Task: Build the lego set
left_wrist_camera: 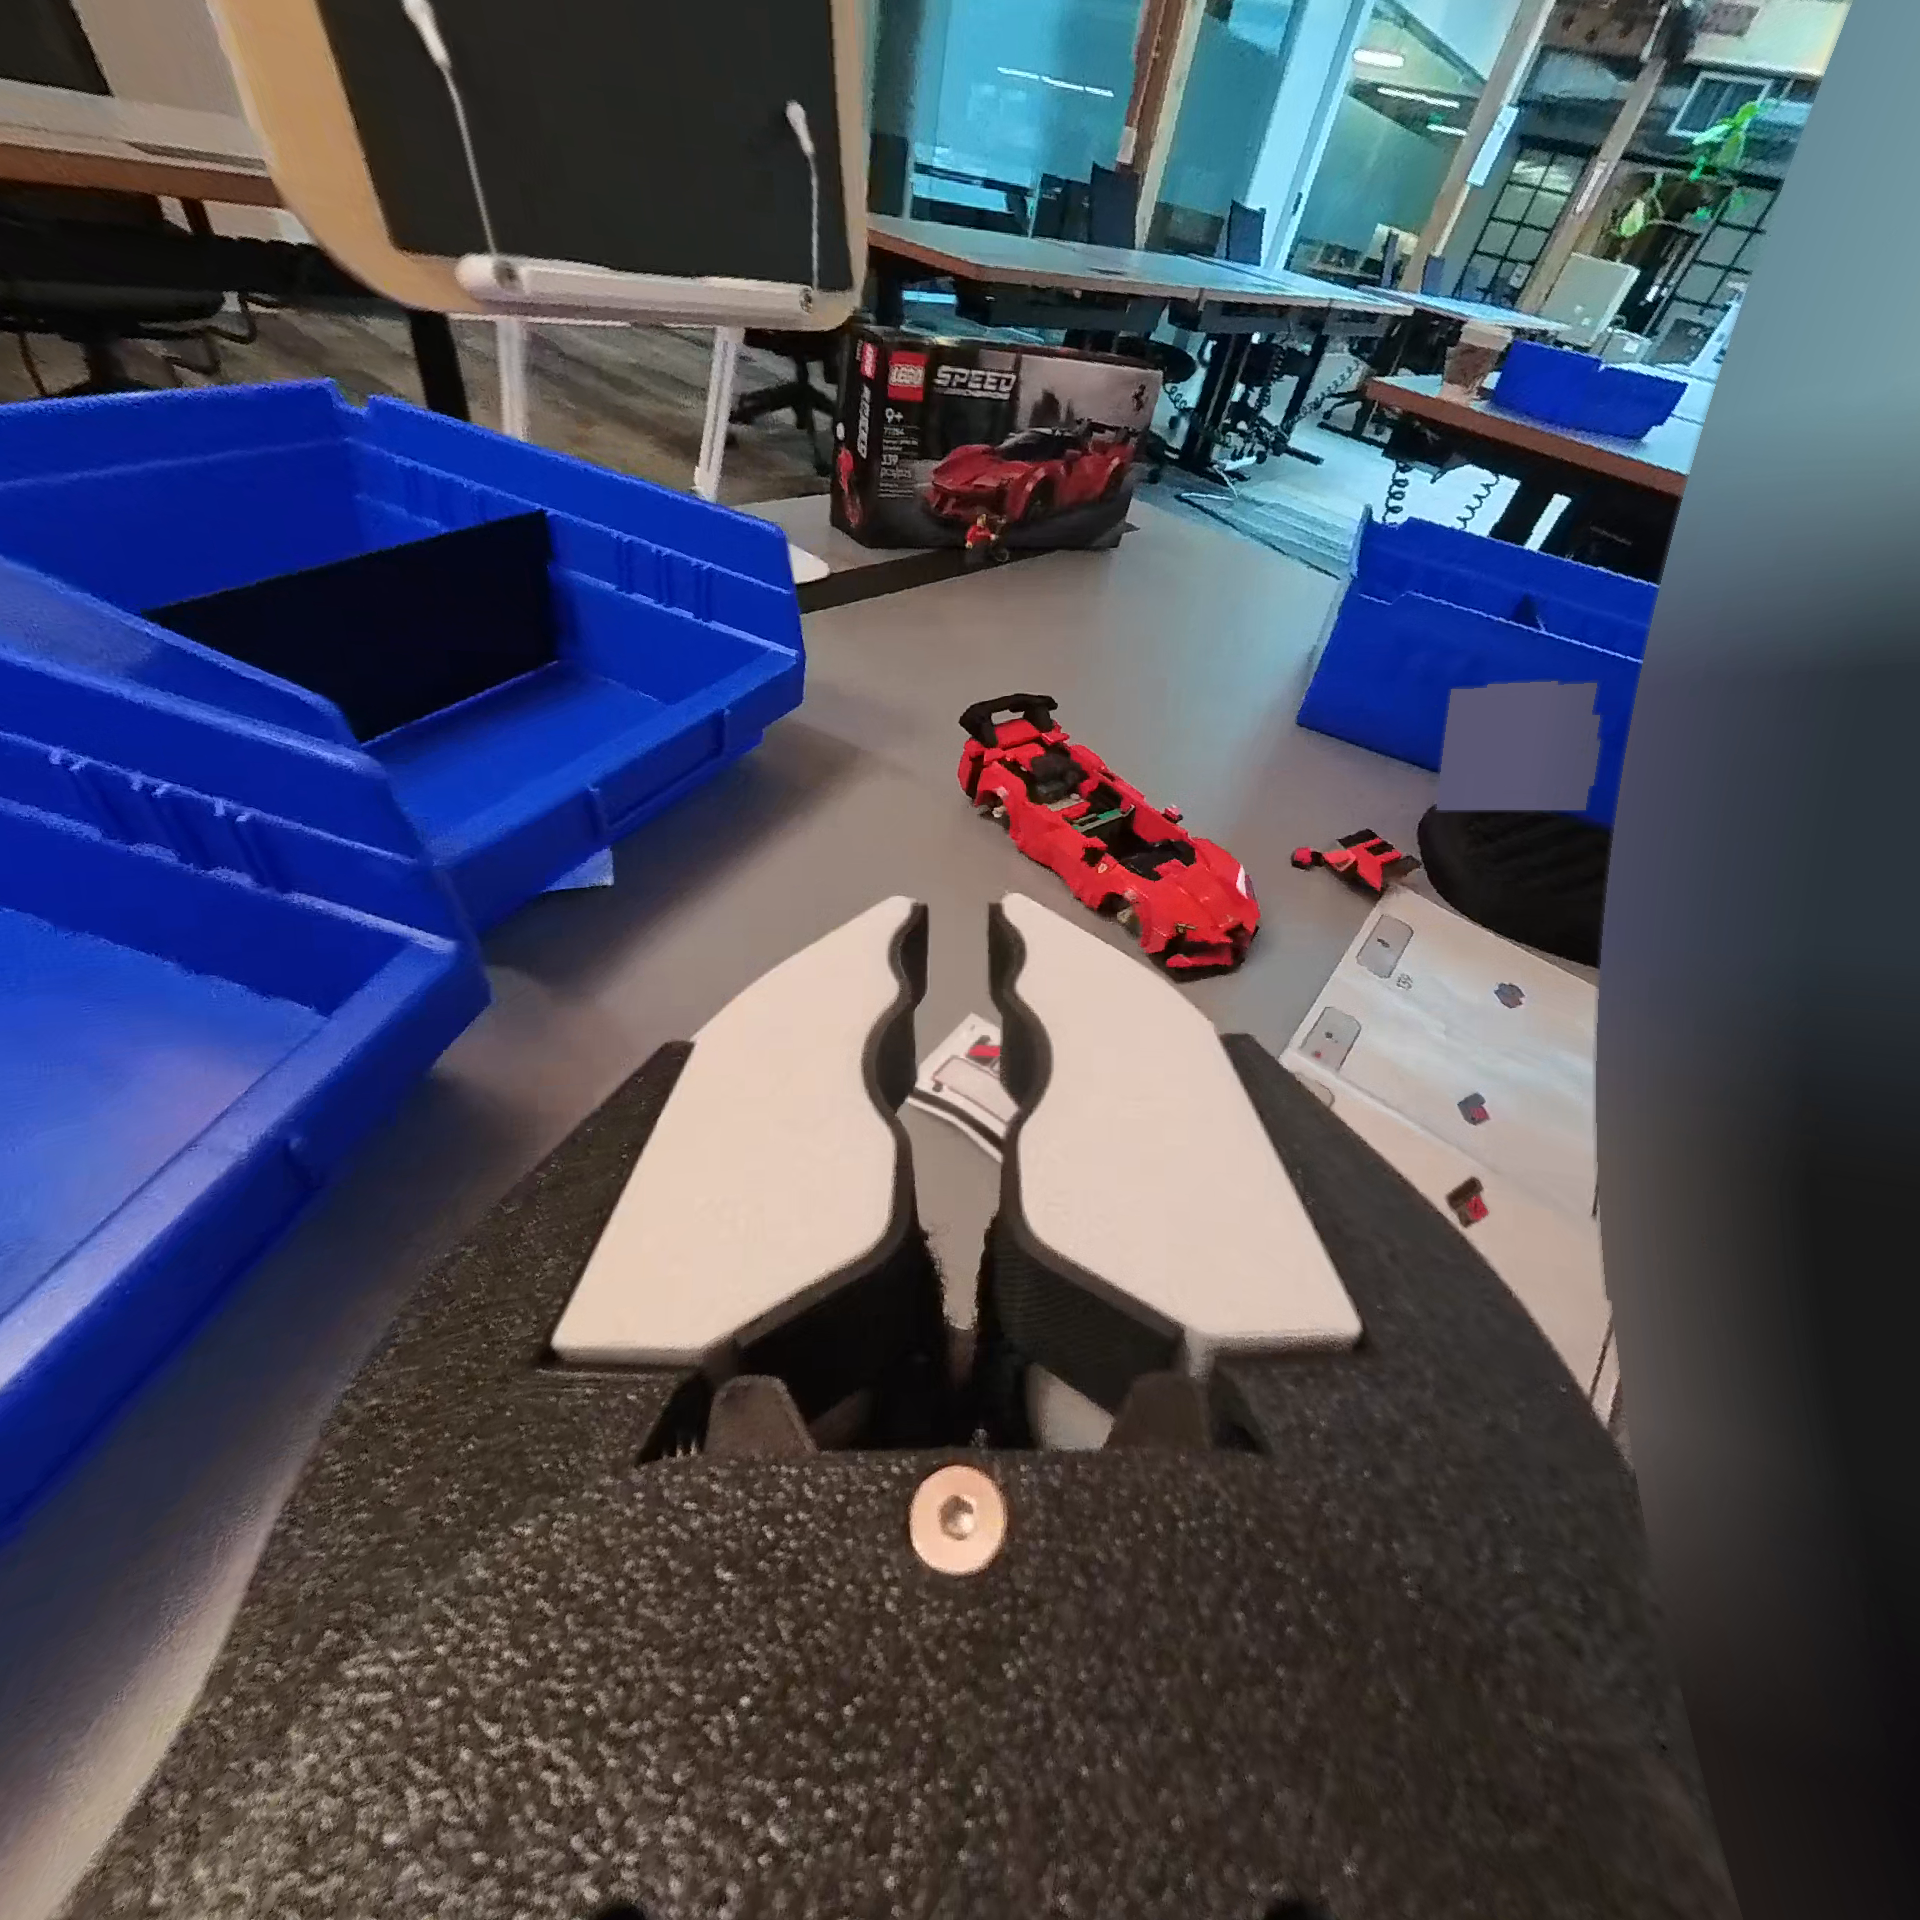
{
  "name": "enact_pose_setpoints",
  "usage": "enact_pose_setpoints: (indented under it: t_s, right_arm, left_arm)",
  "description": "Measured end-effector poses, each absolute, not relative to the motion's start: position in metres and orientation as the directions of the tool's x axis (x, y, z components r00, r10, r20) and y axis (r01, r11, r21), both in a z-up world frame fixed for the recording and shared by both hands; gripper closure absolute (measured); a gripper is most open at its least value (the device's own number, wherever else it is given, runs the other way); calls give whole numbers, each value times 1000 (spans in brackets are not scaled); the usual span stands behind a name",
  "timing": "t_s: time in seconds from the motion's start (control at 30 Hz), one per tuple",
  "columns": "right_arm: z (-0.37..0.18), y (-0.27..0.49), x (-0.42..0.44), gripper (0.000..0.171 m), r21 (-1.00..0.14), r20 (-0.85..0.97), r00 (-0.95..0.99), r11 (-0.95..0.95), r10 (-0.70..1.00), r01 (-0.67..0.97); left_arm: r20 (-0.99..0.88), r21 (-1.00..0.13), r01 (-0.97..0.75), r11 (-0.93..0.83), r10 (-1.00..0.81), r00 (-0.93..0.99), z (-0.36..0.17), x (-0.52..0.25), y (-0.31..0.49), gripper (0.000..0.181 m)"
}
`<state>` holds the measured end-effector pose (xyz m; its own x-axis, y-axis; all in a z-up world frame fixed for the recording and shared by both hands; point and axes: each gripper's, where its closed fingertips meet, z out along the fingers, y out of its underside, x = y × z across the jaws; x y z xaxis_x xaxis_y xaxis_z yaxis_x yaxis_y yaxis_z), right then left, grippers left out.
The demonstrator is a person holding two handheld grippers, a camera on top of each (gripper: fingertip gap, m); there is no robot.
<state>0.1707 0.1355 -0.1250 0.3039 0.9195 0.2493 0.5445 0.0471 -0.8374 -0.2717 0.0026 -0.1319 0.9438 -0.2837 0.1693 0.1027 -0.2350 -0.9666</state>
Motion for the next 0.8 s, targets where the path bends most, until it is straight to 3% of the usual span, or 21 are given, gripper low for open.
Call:
enact_pose_setpoints:
  t_s: [0.1, 0.3, 0.47, 0.57, 0.67, 0.8]
  right_arm:
    - [-148, 156, 231, 121, -770, 185, 400, -121, 897, 627]
    - [-193, 158, 288, 101, -631, 22, 443, -332, 896, 702]
    - [-212, 116, 270, 115, -617, -169, 226, -282, 959, 735]
    - [-201, 113, 272, 114, -650, -143, 143, -202, 979, 733]
    - [-174, 149, 292, 129, -705, -58, 203, -184, 978, 685]
    - [-179, 209, 329, 140, -551, 60, 260, -186, 964, 814]
  left_arm:
    - [150, -961, 68, -268, -299, 942, -137, -252, 16, 170]
    - [91, -968, 10, -251, -312, 946, -128, -208, 56, 170]
    - [31, -975, -56, -217, -378, 925, -112, -169, 87, 170]
    - [22, -982, -53, -180, -396, 918, -103, -156, 100, 170]
    - [32, -982, -45, -184, -393, 919, -103, -153, 107, 170]
    - [46, -970, -47, -239, -369, 928, -119, -158, 116, 171]
